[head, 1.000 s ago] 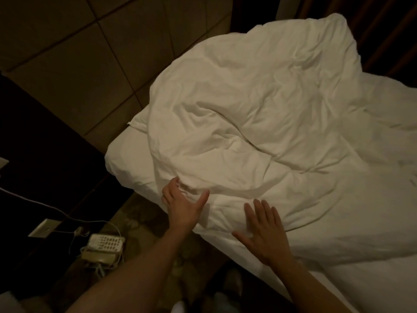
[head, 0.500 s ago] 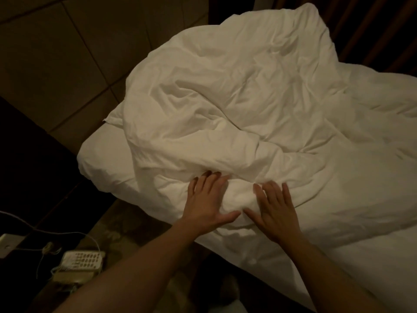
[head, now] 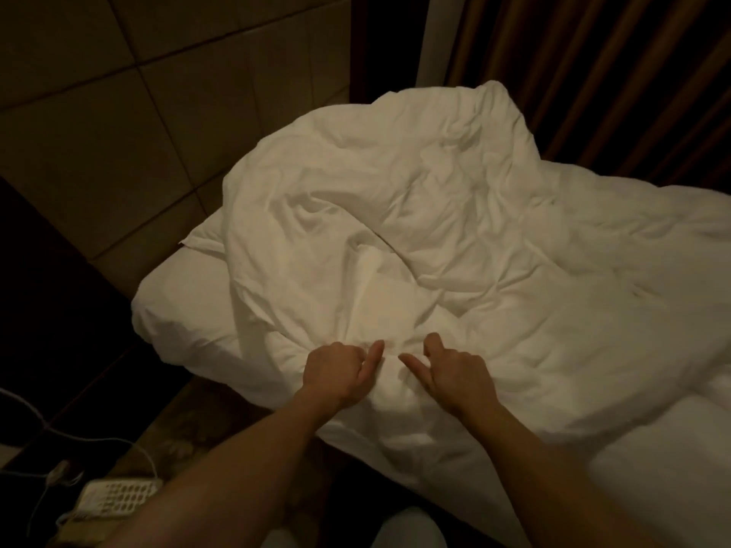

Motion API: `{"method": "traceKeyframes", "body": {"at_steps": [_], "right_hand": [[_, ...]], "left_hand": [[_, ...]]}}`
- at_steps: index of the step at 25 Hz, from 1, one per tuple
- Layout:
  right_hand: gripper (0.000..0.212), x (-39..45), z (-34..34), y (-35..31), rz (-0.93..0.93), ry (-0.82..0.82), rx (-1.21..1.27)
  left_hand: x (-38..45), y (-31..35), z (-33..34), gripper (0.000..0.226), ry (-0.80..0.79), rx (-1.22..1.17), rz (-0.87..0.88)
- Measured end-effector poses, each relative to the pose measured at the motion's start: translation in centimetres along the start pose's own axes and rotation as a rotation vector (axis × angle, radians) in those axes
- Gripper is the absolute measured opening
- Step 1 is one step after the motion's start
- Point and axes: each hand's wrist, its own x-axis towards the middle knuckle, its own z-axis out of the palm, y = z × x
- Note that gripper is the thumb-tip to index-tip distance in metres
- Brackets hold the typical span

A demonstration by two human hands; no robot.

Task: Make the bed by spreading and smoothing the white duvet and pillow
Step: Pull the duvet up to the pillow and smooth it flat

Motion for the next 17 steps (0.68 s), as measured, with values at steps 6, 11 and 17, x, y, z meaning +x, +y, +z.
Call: {"method": "traceKeyframes", "body": {"at_steps": [6,11,17], "right_hand": [[0.101,-0.2,-20.1,-5.0,-0.068,0.188,-0.003],[0.082,1.1,-36.0,-9.9,-0.062,0.261,0.028],[0.07,0.1,-42.8,-9.6,0.01,0.428,0.01]], "left_hand": [[-0.8,3.0,-20.8,0.09,0.158,-0.124,0.142],[-0.6,5.3,-38.1,0.079,0.27,-0.19,0.259],[0.2,9.1,-44.4,0.074,0.41,-0.201,0.432]]}}
